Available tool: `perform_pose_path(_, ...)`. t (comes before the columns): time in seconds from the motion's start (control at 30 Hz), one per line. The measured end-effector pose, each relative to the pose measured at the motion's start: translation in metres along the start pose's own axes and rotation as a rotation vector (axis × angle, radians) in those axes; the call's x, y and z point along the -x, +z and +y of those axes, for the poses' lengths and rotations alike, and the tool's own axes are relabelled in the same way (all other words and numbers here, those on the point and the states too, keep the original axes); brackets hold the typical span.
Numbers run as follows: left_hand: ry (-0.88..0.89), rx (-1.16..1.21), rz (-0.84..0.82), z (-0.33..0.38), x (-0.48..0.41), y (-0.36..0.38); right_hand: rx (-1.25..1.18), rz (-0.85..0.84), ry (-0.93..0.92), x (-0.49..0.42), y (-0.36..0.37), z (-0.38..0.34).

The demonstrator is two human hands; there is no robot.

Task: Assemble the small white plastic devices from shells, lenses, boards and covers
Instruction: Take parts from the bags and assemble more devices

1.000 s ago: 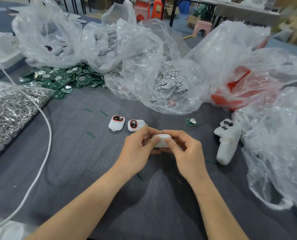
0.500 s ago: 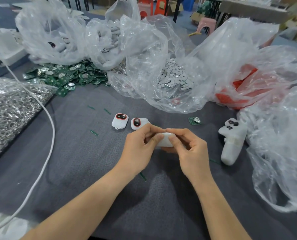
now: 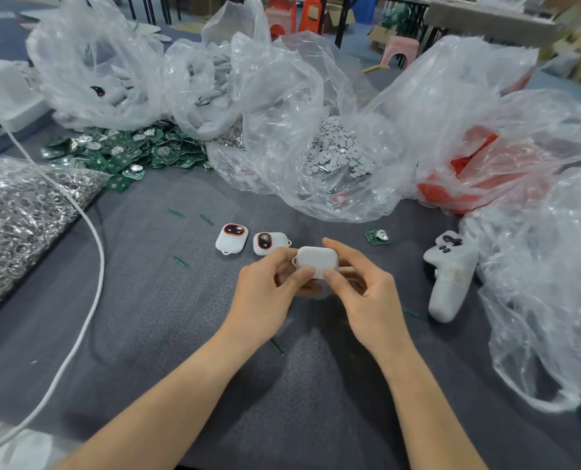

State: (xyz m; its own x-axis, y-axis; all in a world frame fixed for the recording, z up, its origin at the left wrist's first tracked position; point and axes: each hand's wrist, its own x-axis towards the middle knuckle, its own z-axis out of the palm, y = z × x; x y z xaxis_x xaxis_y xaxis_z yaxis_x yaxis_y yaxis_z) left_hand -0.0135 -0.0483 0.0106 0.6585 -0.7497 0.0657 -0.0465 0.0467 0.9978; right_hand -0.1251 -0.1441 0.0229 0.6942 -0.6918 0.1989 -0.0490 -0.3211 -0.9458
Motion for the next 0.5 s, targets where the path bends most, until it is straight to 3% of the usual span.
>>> perform_pose_path(0.23, 0.003, 0.102, -0.147, 0.008, 0.0, -0.005, -0.158, -0.091, 0.033, 0.004, 0.003, -0.003)
perform_pose_path(0.5, 0.053, -0.032, -0.165, 0.009, 0.001, -0.006, -0.199, -0.08, 0.088, 0.006, 0.003, -0.004)
